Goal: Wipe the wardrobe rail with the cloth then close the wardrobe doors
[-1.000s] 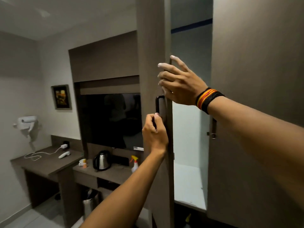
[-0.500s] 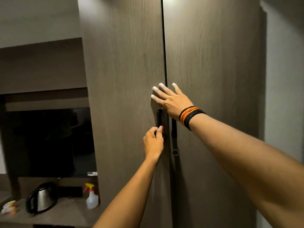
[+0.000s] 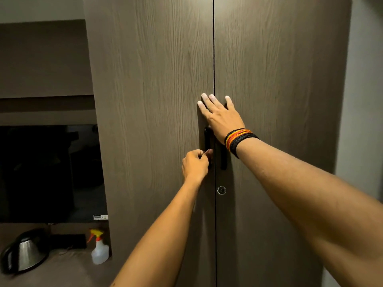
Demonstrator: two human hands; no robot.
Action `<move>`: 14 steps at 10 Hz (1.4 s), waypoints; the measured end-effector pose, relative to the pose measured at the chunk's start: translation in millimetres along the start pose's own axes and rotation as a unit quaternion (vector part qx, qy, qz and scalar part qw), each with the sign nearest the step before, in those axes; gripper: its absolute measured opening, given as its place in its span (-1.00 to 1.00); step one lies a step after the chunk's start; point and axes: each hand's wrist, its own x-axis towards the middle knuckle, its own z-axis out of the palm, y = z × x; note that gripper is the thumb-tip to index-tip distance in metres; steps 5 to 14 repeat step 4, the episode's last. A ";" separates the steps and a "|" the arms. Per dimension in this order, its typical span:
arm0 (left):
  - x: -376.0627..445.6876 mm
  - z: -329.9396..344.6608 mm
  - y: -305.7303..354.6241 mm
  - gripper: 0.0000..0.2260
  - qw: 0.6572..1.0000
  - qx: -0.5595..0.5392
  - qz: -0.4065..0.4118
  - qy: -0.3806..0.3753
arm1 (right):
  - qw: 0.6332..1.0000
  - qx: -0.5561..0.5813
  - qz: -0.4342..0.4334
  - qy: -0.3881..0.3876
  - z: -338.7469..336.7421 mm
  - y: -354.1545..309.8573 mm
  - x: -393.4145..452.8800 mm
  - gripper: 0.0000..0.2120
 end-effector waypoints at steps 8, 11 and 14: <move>-7.2 -27.5 13.4 -0.67 0.898 0.283 0.300 0.153 | 0.984 0.104 0.115 0.085 18.8 -7.8 -29.0 -0.34; -7.2 -27.5 13.4 -0.67 0.898 0.283 0.300 0.153 | 0.984 0.104 0.115 0.085 18.8 -7.8 -29.0 -0.34; -7.2 -27.5 13.4 -0.67 0.898 0.283 0.300 0.153 | 0.984 0.104 0.115 0.085 18.8 -7.8 -29.0 -0.34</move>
